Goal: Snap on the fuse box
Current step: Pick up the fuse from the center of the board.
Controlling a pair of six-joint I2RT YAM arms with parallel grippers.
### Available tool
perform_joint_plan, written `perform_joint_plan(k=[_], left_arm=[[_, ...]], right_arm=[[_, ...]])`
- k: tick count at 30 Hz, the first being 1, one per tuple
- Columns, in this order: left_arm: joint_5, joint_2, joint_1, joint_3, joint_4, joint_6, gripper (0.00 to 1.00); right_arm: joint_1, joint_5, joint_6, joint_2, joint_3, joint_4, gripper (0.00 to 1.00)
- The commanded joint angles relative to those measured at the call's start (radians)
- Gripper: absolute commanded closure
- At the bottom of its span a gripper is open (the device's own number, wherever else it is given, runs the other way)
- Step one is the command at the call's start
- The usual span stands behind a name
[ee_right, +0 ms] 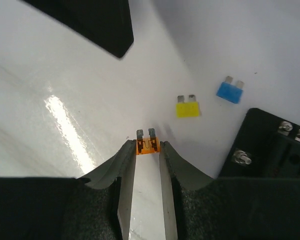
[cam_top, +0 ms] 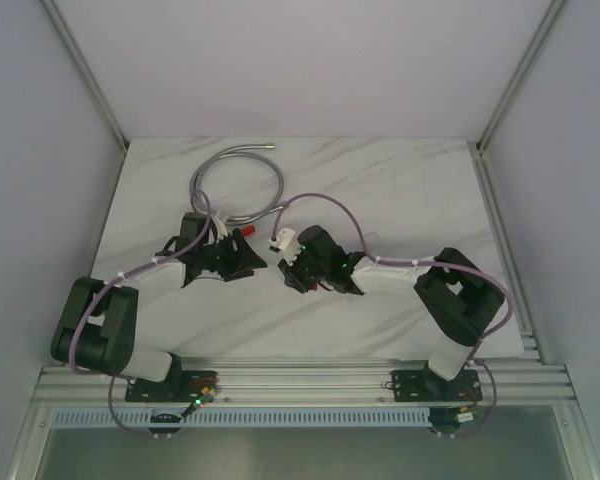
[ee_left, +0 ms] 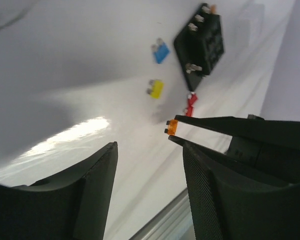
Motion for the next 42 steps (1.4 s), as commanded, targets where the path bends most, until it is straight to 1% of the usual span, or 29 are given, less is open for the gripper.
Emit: perform_joint_plan(k=[1, 6, 11, 15, 21, 28, 36, 39, 42], left_arm=[[0.117, 0.013, -0.038, 0.003, 0.125, -0.065, 0.38], [0.145, 0.019, -0.078, 0.011, 0.176, -0.092, 0.41], [0.162, 0.019, -0.094, 0.007, 0.214, -0.117, 0.48], [0.156, 0.028, -0.102, 0.007, 0.228, -0.128, 0.52], [0.172, 0.035, -0.123, 0.009, 0.274, -0.156, 0.55], [0.182, 0.050, -0.135, -0.004, 0.326, -0.192, 0.62], [0.181, 0.038, -0.138, -0.016, 0.328, -0.199, 0.68], [0.178, 0.033, -0.137, -0.021, 0.328, -0.201, 0.71], [0.179, 0.031, -0.138, -0.025, 0.328, -0.205, 0.75]], right_arm=[[-0.022, -0.066, 0.057, -0.082, -0.041, 0.106, 0.78], [-0.042, -0.086, 0.092, -0.141, -0.082, 0.164, 0.77], [-0.058, -0.103, 0.128, -0.186, -0.124, 0.233, 0.76], [-0.062, -0.118, 0.140, -0.188, -0.130, 0.246, 0.76], [-0.063, -0.125, 0.154, -0.194, -0.138, 0.271, 0.76], [-0.064, -0.133, 0.163, -0.196, -0.140, 0.288, 0.76], [-0.064, -0.127, 0.172, -0.196, -0.148, 0.304, 0.76], [-0.064, -0.124, 0.172, -0.196, -0.151, 0.309, 0.76], [-0.065, -0.121, 0.174, -0.229, -0.151, 0.309, 0.76]])
